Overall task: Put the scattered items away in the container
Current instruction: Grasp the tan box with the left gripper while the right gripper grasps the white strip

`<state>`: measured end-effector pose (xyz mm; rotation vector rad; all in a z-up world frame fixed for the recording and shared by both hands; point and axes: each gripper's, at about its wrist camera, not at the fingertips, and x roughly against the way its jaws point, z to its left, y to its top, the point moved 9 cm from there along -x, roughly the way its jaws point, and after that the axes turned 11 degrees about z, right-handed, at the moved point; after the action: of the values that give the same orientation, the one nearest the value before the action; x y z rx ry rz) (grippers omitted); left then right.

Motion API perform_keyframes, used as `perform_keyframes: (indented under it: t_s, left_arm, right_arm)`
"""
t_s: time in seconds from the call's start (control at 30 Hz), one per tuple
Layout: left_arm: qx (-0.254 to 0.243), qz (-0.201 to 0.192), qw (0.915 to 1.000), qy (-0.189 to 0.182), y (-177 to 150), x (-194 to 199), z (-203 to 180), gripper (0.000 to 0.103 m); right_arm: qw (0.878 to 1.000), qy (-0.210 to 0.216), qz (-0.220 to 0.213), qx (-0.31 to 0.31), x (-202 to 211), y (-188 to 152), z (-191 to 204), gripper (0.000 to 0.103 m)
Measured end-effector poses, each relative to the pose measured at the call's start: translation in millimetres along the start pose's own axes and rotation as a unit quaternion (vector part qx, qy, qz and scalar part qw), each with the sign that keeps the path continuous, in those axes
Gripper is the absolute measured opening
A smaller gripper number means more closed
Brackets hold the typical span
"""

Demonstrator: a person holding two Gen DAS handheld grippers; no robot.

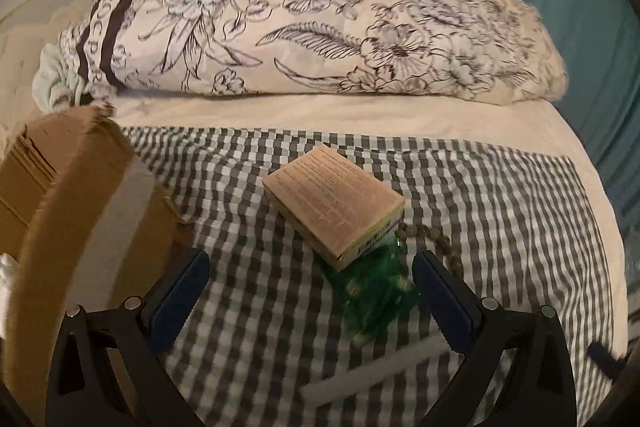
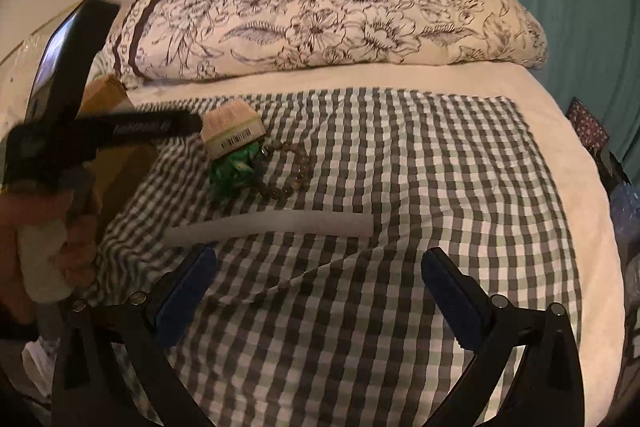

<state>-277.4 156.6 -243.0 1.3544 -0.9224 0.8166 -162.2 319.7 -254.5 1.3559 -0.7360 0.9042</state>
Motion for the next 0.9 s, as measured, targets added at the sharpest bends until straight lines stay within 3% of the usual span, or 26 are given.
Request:
perform_keyframes:
  t_s: [0.43,0.6,0.73,0.9]
  left_arm:
    - [0.078,0.057,0.9952,0.015,35.6,-62.1,-16.4,0.103]
    - [0.094,0.1,0.9902,0.023,36.5,-90.8,-21.0,0.103]
    - [0.088,0.095,0.991,0.033,38.5,-96.5,-16.4,0.099]
    - [0.094,0.075,0.9928,0.006,39.1,-85.5,-4.6,0.095]
  right_arm:
    - [1.0,0.012,0.013,0.025,-37.4,11.4,-21.2,0.103]
    - [0.999,0.035,0.007,0.032,-43.0,17.1,-18.4,0.103]
    - [0.997,0.047,0.012,0.057,-54.1,15.9,-15.7,0.103]
    - [0.994,0.048,0.026,0.1,-69.9,18.2,-11.1,0.103]
